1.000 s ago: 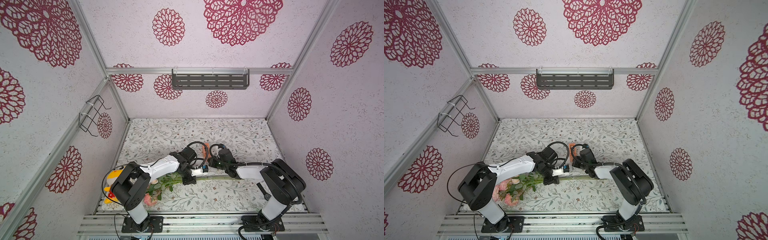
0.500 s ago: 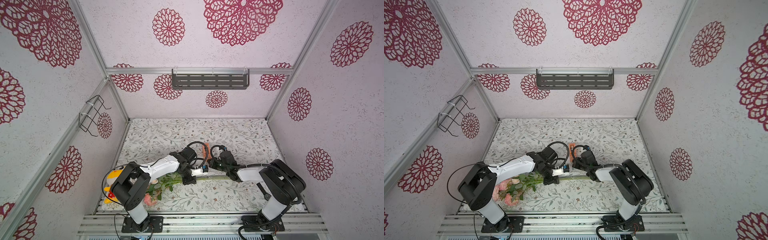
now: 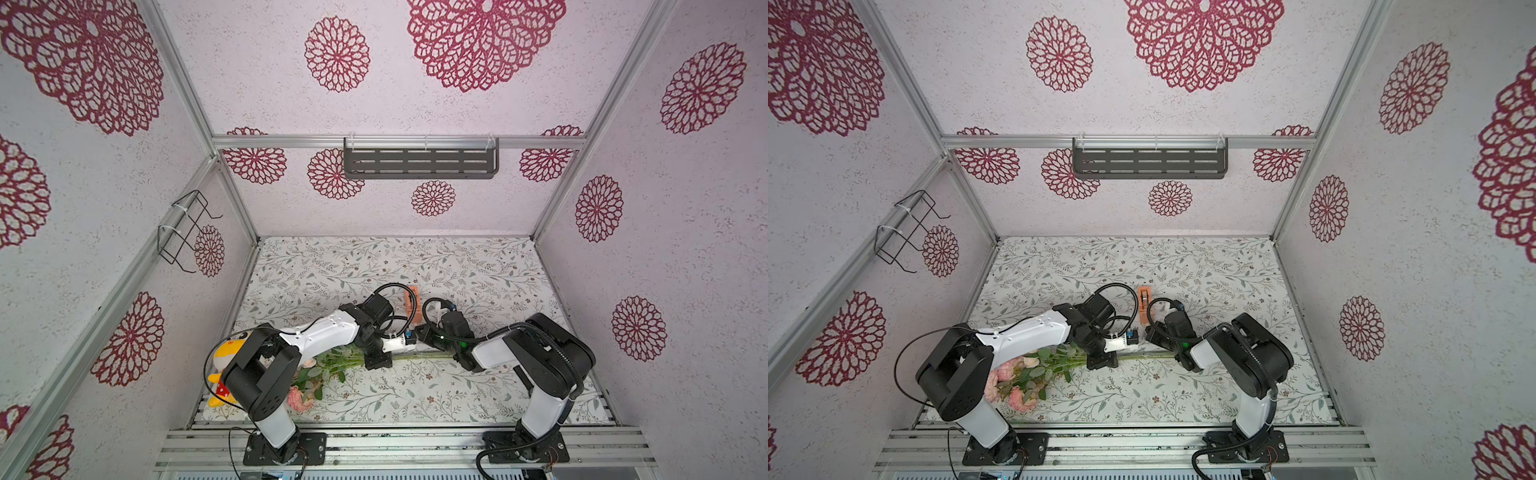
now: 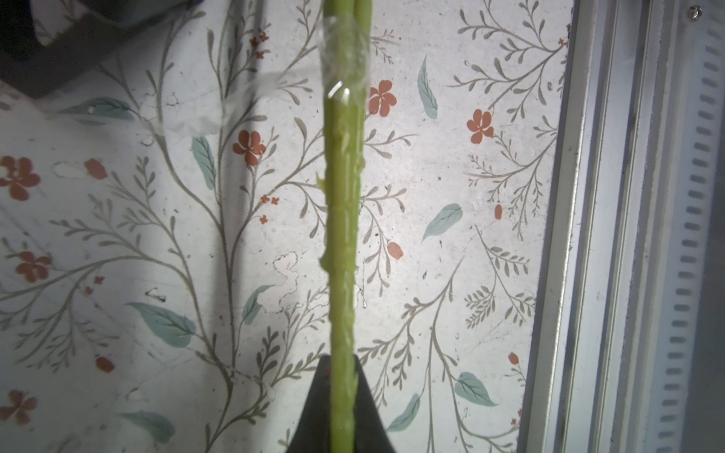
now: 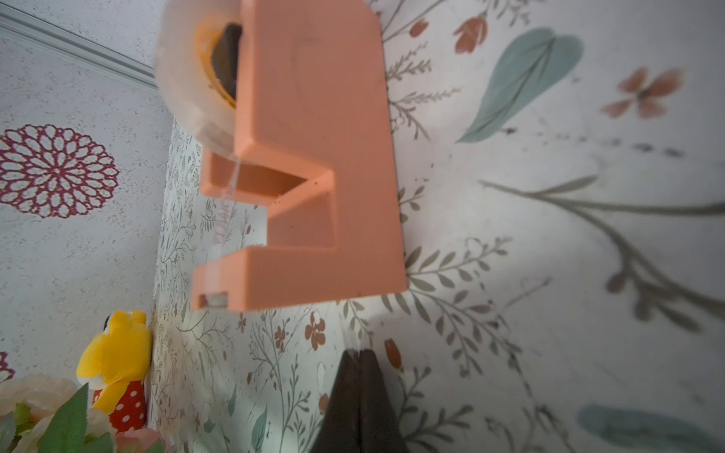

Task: Wrap bouquets with tape
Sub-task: Tear off the tape using the Tape Cutter.

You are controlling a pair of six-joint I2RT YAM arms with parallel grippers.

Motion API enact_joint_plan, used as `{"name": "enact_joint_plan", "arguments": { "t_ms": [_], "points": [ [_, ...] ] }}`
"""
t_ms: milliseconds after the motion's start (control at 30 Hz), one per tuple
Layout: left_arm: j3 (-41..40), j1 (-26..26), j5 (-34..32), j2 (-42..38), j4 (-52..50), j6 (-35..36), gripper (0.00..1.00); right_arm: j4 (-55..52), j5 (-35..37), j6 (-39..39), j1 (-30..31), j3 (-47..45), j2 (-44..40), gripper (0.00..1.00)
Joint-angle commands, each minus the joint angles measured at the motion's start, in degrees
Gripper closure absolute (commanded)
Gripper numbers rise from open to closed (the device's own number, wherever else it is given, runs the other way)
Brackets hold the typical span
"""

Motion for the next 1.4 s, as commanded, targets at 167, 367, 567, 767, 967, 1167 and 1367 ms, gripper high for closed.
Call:
{"name": "enact_joint_plan", "arguments": {
  "t_ms": [167,367,567,767,967,1167,1367],
  "points": [
    [1.22,-0.38,-1.87,-3.79,0.68,0.35,1.00,-22.02,2.51,-8.95,0.60,5.76,-10.07,1.00],
    [2.31,-0.64,-0.66,-10.73,2.30,1.19,1.00,-26.01,0.08,-15.37,0.01,6.14,-14.11,0.71],
    [4.50,-1.02,2.05,-12.25,-4.67,5.48,1.00,-32.01,-0.36,-22.39,-3.74,7.29,-27.32,0.58],
    [6.31,-1.03,2.80,-14.08,-4.62,5.70,1.00,-43.39,9.44,-31.30,-11.40,8.22,-43.65,0.38],
    [10.31,-1.21,3.24,-14.35,-6.95,3.98,1.00,-38.76,7.65,-34.02,-16.39,3.15,-49.99,0.37],
    [14.90,-1.30,2.51,-14.79,-8.83,0.03,1.00,-3.70,-6.40,-28.92,-16.37,-14.71,-50.98,0.41],
    [14.71,-1.30,5.85,-17.04,-8.08,0.23,1.00,-9.38,0.90,-30.10,-18.36,-12.26,-48.22,0.30]
  ]
}}
